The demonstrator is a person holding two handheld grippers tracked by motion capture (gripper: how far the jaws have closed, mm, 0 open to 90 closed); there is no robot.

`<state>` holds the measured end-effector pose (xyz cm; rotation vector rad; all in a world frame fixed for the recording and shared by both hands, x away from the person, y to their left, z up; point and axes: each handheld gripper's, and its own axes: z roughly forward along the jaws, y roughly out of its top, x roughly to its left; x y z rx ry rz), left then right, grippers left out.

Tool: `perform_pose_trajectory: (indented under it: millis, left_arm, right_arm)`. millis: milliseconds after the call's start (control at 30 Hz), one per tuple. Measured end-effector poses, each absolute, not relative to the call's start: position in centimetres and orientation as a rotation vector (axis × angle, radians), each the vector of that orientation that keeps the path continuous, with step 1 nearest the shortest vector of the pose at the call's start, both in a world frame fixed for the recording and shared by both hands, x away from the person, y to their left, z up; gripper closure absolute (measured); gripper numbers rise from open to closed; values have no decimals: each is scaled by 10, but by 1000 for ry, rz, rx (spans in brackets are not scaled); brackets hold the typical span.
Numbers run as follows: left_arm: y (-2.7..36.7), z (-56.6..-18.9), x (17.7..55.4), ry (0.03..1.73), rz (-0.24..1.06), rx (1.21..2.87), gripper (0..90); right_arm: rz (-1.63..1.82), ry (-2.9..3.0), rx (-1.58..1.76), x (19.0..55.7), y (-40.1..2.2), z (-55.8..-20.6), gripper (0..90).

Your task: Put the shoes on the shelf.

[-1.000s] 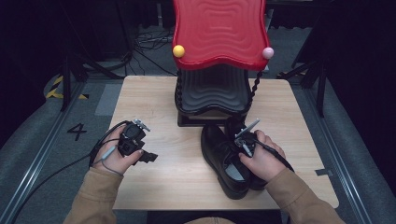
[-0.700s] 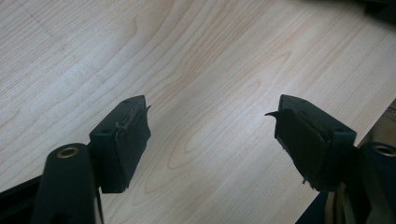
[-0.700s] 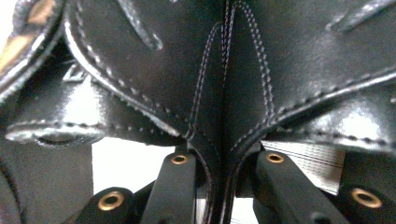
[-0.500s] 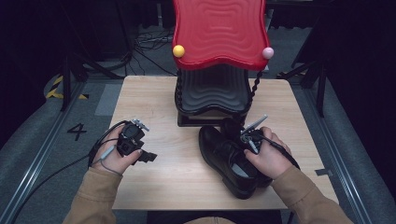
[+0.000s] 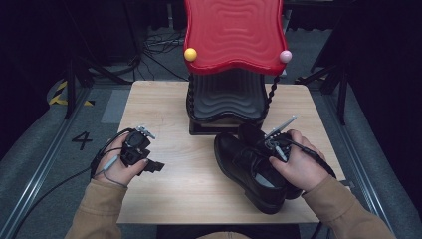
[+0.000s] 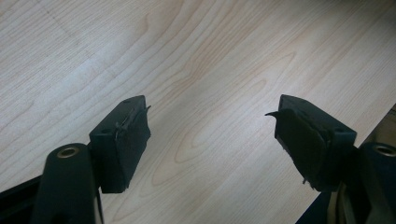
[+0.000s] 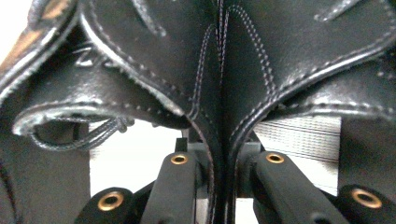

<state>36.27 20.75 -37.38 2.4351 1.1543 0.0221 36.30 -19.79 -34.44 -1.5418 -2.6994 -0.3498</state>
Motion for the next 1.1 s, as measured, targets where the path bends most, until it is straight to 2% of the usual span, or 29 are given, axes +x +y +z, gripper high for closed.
perform_pose_trajectory:
  millis: [567,1100]
  left_arm:
    - [214,-371,362,1171,32,2412,268]
    - [221,-369,361,1186,33,2387,266]
  right_arm:
    - [-413,-2734,-1479,342,-205,-274,819]
    - [-509,-2774,-1546,339,-211,-209,819]
